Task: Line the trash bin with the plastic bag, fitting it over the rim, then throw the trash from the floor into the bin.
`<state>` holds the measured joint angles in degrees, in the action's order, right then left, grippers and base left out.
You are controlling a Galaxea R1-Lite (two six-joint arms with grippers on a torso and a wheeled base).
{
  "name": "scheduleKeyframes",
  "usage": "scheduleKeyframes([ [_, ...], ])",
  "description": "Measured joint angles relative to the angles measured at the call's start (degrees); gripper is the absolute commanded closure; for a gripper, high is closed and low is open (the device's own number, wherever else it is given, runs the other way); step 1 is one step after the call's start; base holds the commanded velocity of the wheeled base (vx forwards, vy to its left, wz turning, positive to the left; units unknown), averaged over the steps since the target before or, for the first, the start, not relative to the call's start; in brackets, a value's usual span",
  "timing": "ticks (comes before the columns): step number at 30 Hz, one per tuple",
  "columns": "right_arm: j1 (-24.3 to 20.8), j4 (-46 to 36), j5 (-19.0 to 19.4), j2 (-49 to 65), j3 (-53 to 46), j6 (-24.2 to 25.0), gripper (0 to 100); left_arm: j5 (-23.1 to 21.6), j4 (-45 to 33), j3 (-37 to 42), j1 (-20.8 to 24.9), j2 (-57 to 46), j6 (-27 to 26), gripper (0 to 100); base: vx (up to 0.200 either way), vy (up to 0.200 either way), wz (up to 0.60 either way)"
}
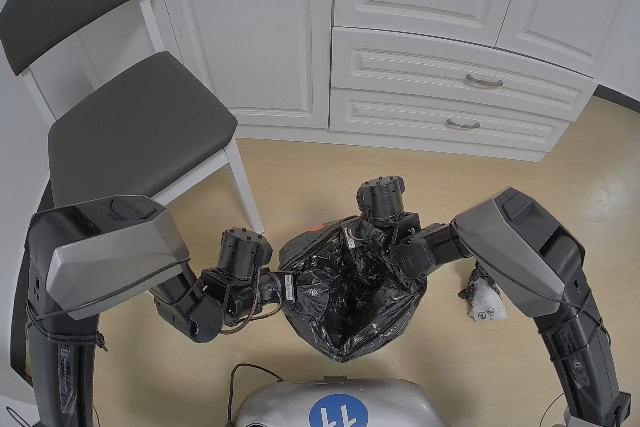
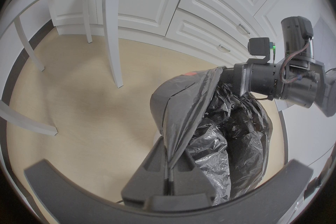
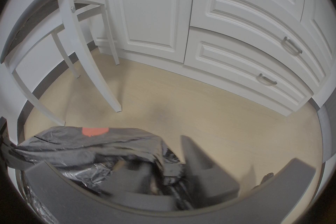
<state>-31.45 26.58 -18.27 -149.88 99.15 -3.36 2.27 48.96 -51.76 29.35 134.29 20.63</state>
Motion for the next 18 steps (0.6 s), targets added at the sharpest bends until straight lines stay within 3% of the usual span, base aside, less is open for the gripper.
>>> scheduleKeyframes([
  [8,-0.6,-2.8,0.6,9.2,-9.2,-2.2,0,0.2,0.1,0.9,0.0,-0.3,-0.7,100,0.000,0.000,0.00],
  [18,-2.4,-8.6,0.5,23.8,-28.2,-4.3,0,0.0,0.2,5.2,0.0,-2.6,-4.8,100,0.000,0.000,0.00],
])
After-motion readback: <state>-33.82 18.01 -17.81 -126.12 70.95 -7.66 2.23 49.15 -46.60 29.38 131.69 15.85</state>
